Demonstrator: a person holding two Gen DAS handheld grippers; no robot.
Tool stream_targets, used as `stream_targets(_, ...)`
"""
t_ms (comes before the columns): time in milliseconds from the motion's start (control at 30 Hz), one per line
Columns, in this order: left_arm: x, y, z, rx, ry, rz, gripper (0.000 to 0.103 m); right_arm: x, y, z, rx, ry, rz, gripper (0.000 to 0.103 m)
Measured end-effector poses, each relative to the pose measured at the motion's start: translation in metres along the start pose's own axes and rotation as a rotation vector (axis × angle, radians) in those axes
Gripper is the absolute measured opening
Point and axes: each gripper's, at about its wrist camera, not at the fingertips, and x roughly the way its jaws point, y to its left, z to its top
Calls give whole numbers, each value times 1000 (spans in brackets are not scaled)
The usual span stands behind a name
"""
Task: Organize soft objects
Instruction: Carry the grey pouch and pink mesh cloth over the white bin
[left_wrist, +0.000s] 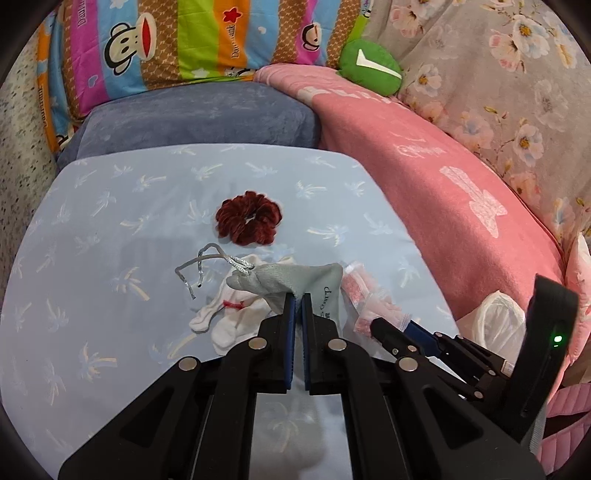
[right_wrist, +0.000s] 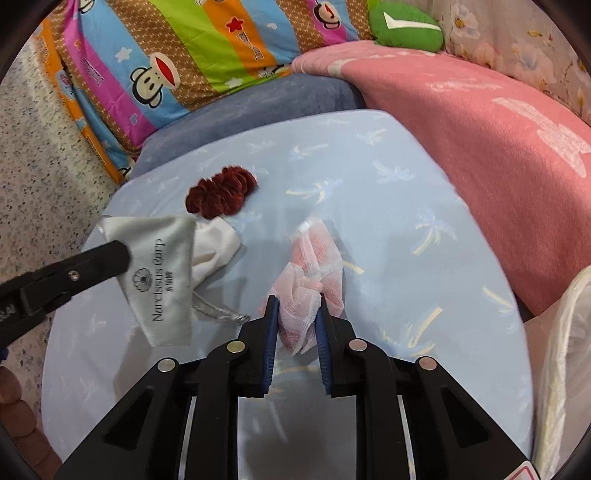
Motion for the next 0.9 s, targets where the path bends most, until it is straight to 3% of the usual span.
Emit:
stream_targets(533,-42,-102,20,168,-116,-135,3,-156,-41,25,73,-305,-33,19)
stream_targets(900,-51,-174,10,284,-119,-254,3,-233,-89,18,139,-380,-134,19)
